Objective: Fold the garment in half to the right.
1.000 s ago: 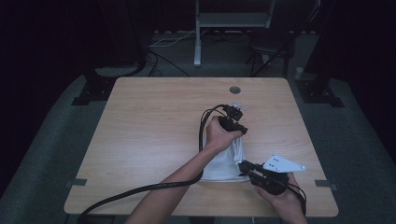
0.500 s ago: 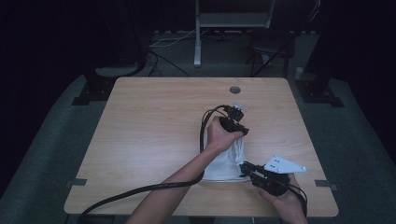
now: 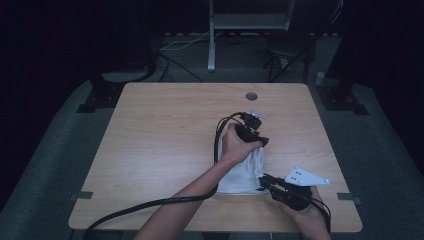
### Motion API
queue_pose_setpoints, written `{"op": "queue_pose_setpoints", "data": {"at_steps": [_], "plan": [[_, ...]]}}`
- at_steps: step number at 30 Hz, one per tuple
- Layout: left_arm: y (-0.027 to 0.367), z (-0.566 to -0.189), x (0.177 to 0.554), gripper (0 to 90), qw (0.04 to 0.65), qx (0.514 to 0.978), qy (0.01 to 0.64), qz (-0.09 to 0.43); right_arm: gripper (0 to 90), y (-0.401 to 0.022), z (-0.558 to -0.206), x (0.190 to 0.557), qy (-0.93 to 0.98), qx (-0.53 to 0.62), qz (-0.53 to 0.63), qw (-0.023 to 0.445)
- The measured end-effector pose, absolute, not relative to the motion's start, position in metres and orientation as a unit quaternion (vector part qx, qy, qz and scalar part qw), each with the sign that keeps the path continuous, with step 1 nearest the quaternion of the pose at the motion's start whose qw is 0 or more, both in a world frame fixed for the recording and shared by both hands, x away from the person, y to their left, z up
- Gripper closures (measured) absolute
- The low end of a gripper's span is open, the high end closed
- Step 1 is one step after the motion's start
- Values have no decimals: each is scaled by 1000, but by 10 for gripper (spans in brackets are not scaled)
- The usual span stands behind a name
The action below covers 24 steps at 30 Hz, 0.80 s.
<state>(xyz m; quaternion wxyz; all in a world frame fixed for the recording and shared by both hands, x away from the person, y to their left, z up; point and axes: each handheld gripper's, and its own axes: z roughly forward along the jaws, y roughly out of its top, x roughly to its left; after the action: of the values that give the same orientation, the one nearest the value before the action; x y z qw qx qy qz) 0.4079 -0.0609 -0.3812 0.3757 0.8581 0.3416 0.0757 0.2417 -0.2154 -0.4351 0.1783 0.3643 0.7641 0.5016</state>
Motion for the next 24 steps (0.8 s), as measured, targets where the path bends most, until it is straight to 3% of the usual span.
{"op": "queue_pose_setpoints", "data": {"at_steps": [12,24], "plan": [[-54,-365,402,317,390,851,336,105,651,-224,-437,239,769,368,492,178],[-33,-352,397,307,395,849,329,124,490,-237,-437,234,768,373,490,175]]}}
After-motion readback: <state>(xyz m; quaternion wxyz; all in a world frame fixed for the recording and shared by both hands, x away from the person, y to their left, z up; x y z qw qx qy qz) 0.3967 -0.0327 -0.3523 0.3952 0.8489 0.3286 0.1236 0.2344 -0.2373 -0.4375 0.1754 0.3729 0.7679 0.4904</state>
